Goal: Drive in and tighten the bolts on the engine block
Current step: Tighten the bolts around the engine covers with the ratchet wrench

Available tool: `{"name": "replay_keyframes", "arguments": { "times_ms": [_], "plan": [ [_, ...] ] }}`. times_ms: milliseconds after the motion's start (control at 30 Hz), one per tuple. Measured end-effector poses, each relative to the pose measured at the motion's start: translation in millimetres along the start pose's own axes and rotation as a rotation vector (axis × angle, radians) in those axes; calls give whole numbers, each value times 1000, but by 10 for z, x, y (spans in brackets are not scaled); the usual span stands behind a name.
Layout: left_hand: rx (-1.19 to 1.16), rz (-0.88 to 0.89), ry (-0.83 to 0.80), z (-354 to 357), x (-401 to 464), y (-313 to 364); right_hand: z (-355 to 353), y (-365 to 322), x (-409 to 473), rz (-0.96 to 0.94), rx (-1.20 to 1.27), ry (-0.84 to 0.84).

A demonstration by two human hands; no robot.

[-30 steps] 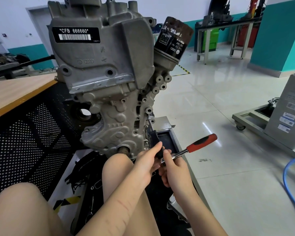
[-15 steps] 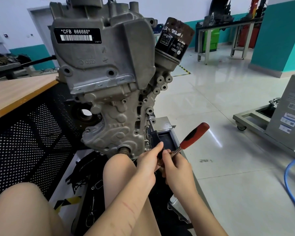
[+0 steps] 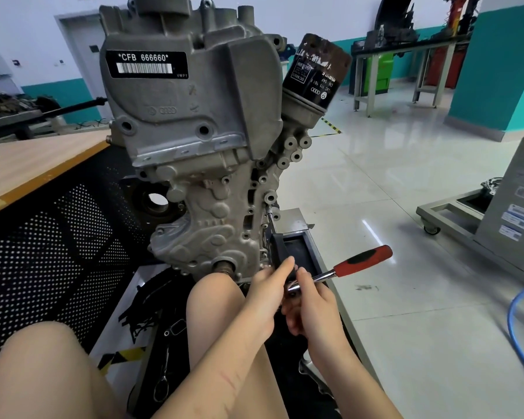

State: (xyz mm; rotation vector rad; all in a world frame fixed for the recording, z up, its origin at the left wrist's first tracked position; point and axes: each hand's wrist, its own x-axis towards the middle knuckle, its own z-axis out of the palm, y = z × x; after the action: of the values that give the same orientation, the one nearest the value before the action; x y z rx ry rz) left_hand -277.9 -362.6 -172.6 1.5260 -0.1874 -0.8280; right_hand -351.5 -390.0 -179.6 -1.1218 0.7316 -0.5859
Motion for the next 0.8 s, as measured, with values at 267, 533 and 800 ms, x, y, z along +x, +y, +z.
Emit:
{"name": "replay_keyframes", "arguments": {
  "times_ms": [267,533,800],
  "plan": [
    [-37,8,33,14,40,19,-48,110,65,-317,-544,49],
    [18,15,30,7,62,-19,-59,86,84,-236,-386,30],
    [-146,-84,-161,11,-33,0,-17,-15,51,-95,-44,33]
  ]
}}
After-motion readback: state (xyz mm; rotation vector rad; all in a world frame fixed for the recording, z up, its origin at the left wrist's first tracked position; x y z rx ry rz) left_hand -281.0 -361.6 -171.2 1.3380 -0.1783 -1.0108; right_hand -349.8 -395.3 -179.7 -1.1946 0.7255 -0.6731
